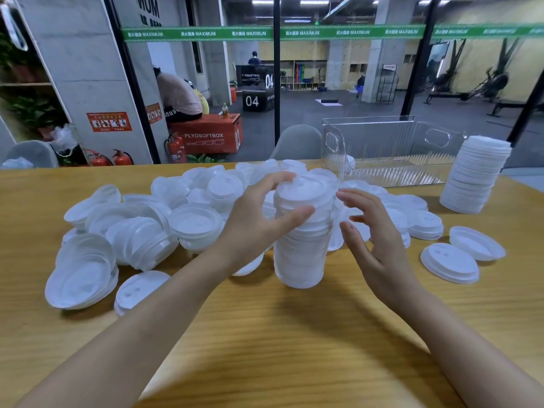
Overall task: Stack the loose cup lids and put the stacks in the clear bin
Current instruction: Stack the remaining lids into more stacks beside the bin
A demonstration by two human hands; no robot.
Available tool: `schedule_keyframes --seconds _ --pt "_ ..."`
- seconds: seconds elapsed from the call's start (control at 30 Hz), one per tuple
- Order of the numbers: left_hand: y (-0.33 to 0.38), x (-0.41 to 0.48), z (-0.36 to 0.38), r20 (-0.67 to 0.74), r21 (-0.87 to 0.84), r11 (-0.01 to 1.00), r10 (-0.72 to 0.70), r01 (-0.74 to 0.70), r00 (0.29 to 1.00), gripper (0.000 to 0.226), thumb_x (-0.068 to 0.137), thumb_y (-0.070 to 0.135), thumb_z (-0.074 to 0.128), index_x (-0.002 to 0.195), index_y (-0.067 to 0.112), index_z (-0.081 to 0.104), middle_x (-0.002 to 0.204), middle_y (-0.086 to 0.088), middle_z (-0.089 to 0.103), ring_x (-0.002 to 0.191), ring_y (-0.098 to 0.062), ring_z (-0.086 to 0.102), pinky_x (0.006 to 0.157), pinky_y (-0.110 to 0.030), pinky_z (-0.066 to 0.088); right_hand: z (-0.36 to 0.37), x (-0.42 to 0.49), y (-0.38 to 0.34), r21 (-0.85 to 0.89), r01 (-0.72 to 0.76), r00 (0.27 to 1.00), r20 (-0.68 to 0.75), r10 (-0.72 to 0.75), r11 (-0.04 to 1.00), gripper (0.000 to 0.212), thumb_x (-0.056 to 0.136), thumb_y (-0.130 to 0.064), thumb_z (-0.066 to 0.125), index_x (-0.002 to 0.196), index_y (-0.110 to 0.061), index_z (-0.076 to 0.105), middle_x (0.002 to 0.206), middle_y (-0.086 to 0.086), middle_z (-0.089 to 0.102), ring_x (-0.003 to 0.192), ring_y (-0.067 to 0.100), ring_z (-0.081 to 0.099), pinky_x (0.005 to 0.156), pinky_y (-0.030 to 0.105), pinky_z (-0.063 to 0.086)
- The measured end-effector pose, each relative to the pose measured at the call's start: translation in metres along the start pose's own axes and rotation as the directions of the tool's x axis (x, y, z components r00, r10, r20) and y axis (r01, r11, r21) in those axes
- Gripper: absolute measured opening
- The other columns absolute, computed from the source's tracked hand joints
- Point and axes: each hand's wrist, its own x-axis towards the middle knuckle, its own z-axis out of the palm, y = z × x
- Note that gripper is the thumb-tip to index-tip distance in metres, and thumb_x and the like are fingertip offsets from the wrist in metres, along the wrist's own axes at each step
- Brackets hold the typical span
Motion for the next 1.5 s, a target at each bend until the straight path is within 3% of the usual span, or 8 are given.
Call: schedule_keyframes --seconds 0.1,0.23,0.4,0.63,1.03,1.2,1.37,1.5 --pt "-0.001 0.0 0.007 0.029 0.043 0.999 0.013 -0.014 1.0 0.065 0.068 0.064 0.066 0.127 0.041 0.052 0.131 0.024 0.054 0.127 0.002 0.043 0.103 -0.019 0.036 -0.001 0.001 0.0 0.002 -0.001 1.0 -0.012 0.001 1.0 0.035 0.099 -0.04 0.044 0.134 -0.035 0.046 0.137 -0.008 0.05 0.131 0.017 0.047 0.101 0.031 0.044" --pt "-0.001 -0.003 0.007 0.052 0.051 0.999 0.005 -0.007 0.999 0.061 0.072 0.061 0.073 0.126 0.043 0.05 0.131 0.027 0.052 0.129 0.001 0.042 0.093 -0.007 0.037 -0.001 0.001 -0.002 0.003 -0.01 1.0 0.003 0.01 1.0 0.033 0.099 -0.038 0.044 0.132 -0.032 0.048 0.137 -0.004 0.052 0.131 0.017 0.047 0.101 0.032 0.044" --pt "-0.006 -0.004 0.006 0.038 0.039 0.999 0.01 -0.012 0.999 0.056 0.074 0.056 0.072 0.124 0.046 0.05 0.13 0.027 0.054 0.127 0.003 0.043 0.104 -0.023 0.037 -0.001 0.001 -0.004 0.0 -0.016 0.999 0.029 0.016 1.0 0.032 0.099 -0.038 0.044 0.131 -0.038 0.046 0.137 -0.006 0.051 0.132 0.013 0.046 0.103 0.034 0.043" --pt "-0.007 -0.009 0.008 0.016 0.024 0.999 0.024 -0.025 1.0 0.061 0.069 0.057 0.068 0.126 0.044 0.051 0.126 0.032 0.053 0.122 0.016 0.039 0.093 0.002 0.028 -0.001 0.0 -0.002 -0.014 0.016 0.999 0.037 -0.016 1.0 0.03 0.1 -0.035 0.044 0.129 -0.03 0.052 0.135 -0.009 0.052 0.133 0.013 0.045 0.104 0.048 0.043" --pt "-0.02 -0.009 -0.015 -0.004 0.147 0.985 0.088 -0.086 0.996 0.063 0.077 0.063 0.07 0.13 0.047 0.042 0.128 0.039 0.044 0.123 0.019 0.036 0.094 0.003 0.025 0.0 0.0 -0.004 -0.001 0.006 0.999 0.053 -0.006 1.0 0.029 0.099 -0.037 0.043 0.127 -0.038 0.05 0.134 -0.017 0.051 0.132 0.012 0.046 0.105 0.039 0.042" --pt "-0.056 -0.033 -0.039 0.03 0.434 0.89 0.143 -0.142 0.989 0.057 0.075 0.067 0.058 0.126 0.042 0.051 0.127 0.028 0.051 0.123 0.005 0.041 0.105 -0.031 0.033 0.001 0.0 -0.004 -0.001 0.009 0.999 0.052 -0.009 1.0 0.028 0.099 -0.038 0.043 0.127 -0.04 0.049 0.133 -0.019 0.05 0.132 0.01 0.046 0.105 0.036 0.041" --pt "-0.08 -0.046 -0.035 0.184 0.641 0.707 0.239 -0.301 0.953 0.051 0.076 0.062 0.061 0.115 0.029 0.062 0.114 0.017 0.062 0.11 -0.01 0.054 0.099 -0.029 0.03 0.0 0.0 -0.004 -0.012 0.002 0.999 0.05 -0.002 1.0 0.029 0.099 -0.038 0.043 0.127 -0.038 0.049 0.134 -0.015 0.051 0.131 0.01 0.046 0.105 0.043 0.043" --pt "-0.084 -0.044 -0.03 0.256 0.728 0.58 0.265 -0.366 0.93 0.058 0.066 0.04 0.087 0.113 0.029 0.054 0.094 0.012 0.069 0.091 -0.013 0.065 0.099 -0.035 0.027 0.0 0.0 -0.004 -0.01 0.0 0.999 0.05 0.0 1.0 0.028 0.099 -0.039 0.043 0.127 -0.04 0.048 0.133 -0.014 0.052 0.131 0.01 0.046 0.104 0.044 0.043"
